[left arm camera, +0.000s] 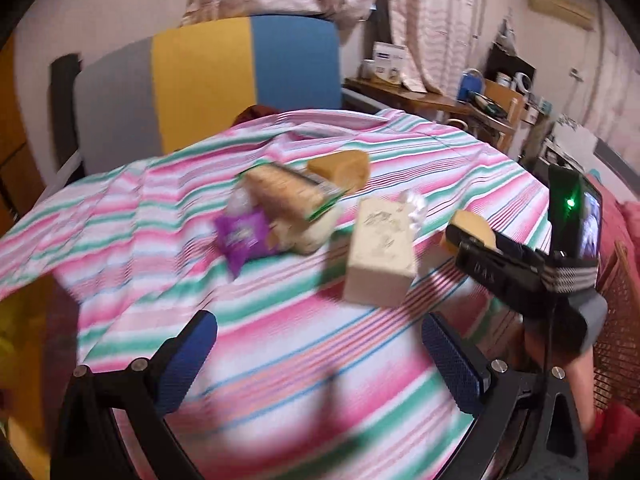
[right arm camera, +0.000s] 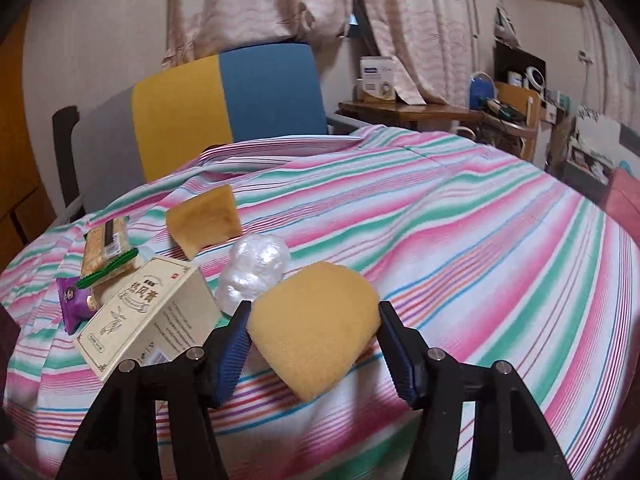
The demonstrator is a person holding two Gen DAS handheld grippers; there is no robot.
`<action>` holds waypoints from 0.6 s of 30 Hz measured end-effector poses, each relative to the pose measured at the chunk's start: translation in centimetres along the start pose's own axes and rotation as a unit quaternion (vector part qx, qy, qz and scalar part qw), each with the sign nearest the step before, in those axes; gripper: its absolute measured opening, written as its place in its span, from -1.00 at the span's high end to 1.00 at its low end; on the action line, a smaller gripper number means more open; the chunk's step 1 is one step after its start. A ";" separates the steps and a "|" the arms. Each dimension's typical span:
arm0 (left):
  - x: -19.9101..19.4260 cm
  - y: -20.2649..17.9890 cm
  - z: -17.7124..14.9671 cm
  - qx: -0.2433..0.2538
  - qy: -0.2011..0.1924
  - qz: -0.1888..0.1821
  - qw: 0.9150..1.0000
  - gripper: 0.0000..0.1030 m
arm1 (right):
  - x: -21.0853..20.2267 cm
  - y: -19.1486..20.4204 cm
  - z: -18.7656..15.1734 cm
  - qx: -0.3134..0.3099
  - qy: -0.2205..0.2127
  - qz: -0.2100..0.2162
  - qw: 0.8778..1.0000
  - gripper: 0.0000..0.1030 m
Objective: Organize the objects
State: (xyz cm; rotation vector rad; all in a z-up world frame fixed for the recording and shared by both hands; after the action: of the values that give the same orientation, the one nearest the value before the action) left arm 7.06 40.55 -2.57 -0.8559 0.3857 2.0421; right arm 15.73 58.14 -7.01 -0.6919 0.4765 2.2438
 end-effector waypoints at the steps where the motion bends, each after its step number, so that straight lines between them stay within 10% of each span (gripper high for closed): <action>1: 1.0 -0.6 0.5 0.010 0.003 -0.003 1.000 -1.00 | 0.0 -0.3 0.0 0.008 0.000 0.000 1.000 -0.19; 11: 7.1 -3.6 2.0 0.073 -0.007 -0.019 0.997 -0.93 | 0.5 -1.2 -0.2 0.027 0.003 0.002 1.000 -0.19; 16: 8.7 -3.9 1.9 0.080 0.013 -0.031 0.996 -0.01 | 0.7 -1.2 -0.3 0.027 0.007 0.001 1.000 -0.20; 18: 9.1 -3.6 1.9 0.071 0.020 -0.039 0.996 0.00 | 0.8 -1.2 -0.3 0.027 0.007 0.001 1.000 -0.20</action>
State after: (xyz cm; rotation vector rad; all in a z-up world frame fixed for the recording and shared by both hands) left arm 5.65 49.21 -7.41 -0.8132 0.5063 1.9025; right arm 16.24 59.18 -7.89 -0.6811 0.5420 2.2211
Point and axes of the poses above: each gripper's, at about its wrist camera, not at the fingertips, and x roughly the way its jaws point, y to its left, z to its top, the point moved 3 cm from there along x, roughly the way its jaws point, and after that the axes turned 1 degree about x, right-handed, at the moved point
